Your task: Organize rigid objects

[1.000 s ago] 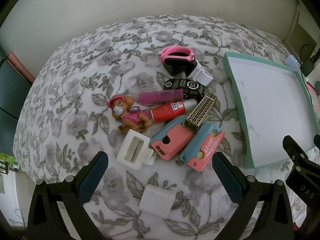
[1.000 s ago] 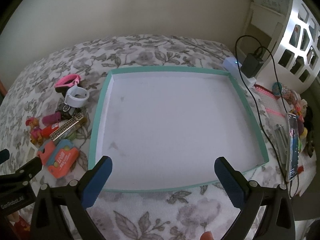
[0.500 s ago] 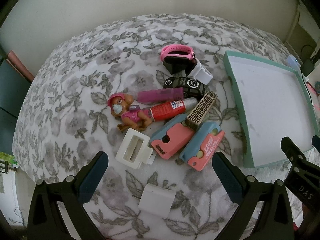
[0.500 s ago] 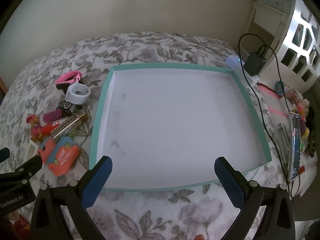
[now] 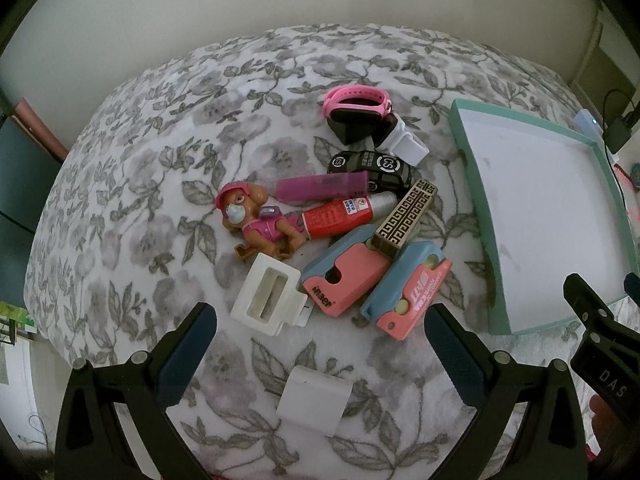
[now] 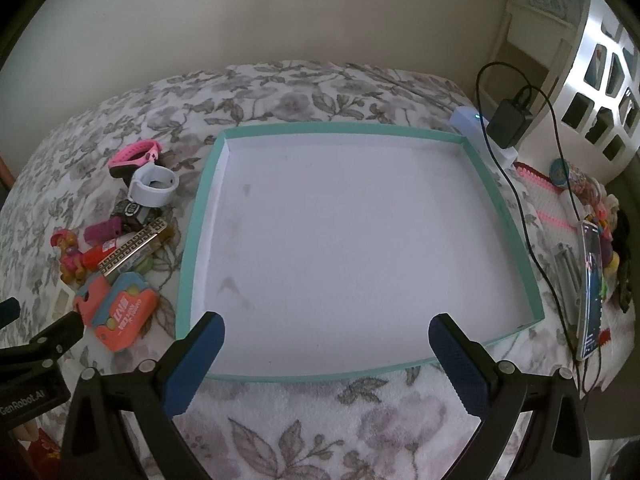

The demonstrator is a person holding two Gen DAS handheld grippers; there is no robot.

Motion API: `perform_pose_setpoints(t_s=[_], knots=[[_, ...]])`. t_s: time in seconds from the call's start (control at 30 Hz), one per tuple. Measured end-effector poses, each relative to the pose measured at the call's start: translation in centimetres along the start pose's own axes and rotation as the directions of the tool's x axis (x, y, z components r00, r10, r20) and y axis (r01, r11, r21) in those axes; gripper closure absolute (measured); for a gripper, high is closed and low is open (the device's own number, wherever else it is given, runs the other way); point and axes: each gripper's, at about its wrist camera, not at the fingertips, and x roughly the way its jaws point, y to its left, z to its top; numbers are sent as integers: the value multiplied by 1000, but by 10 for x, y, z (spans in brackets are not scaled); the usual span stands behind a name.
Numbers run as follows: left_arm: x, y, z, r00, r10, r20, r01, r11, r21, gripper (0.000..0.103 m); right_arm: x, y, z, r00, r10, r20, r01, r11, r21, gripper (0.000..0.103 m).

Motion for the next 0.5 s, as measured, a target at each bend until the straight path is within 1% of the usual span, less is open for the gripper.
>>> perform_pose_setpoints(t_s=[0.4,0.47,0.5], knots=[[2,1,-2,1000,-1,-2,1,1000,-7,0,2,-2,0,1000,-3,-7,3,1000,6,0],[0,6,-1,1000,-14,5,14,1000,-28,0,2,-2,0,1000,-3,-8,3,1000,6,0],[-2,12,0,1000,-23,17,24,998,-59,0,1,-2,0,1000,-3,-7,3,1000,6,0]])
